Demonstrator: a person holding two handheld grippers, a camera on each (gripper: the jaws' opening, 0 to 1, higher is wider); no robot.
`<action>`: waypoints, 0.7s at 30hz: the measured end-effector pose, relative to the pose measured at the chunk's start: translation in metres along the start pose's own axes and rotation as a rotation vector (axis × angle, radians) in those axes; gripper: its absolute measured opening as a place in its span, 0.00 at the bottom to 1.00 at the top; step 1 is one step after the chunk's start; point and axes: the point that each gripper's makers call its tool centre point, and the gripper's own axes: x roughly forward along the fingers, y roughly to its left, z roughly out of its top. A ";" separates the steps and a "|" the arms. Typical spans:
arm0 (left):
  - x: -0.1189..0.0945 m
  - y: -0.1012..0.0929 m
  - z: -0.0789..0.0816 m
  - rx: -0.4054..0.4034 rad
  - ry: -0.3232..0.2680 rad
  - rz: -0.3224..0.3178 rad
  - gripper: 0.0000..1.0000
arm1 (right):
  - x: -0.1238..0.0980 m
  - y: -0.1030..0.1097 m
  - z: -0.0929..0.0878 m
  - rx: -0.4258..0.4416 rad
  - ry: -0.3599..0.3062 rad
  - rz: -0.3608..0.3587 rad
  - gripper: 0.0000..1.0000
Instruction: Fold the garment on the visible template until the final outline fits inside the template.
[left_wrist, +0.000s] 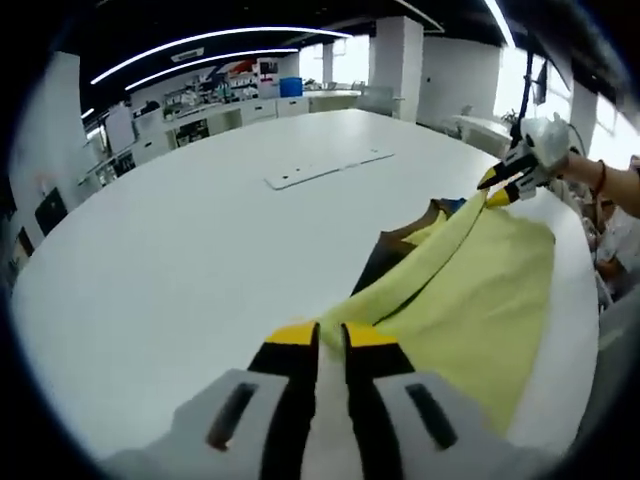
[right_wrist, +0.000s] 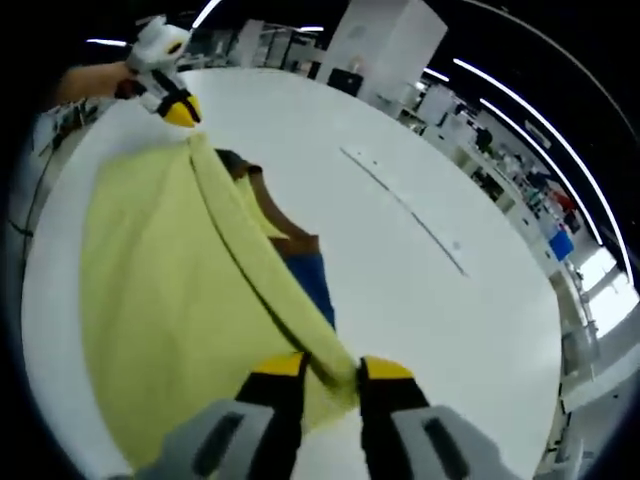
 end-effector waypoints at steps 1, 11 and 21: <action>-0.001 -0.004 0.001 0.014 -0.007 -0.013 0.08 | -0.002 0.001 -0.001 0.003 -0.003 -0.004 0.20; 0.016 -0.013 -0.029 0.219 0.103 -0.045 0.25 | -0.007 0.003 -0.011 0.077 -0.076 -0.012 0.21; 0.029 0.000 -0.021 0.233 0.074 0.017 0.18 | 0.004 -0.006 -0.013 0.063 -0.092 -0.041 0.16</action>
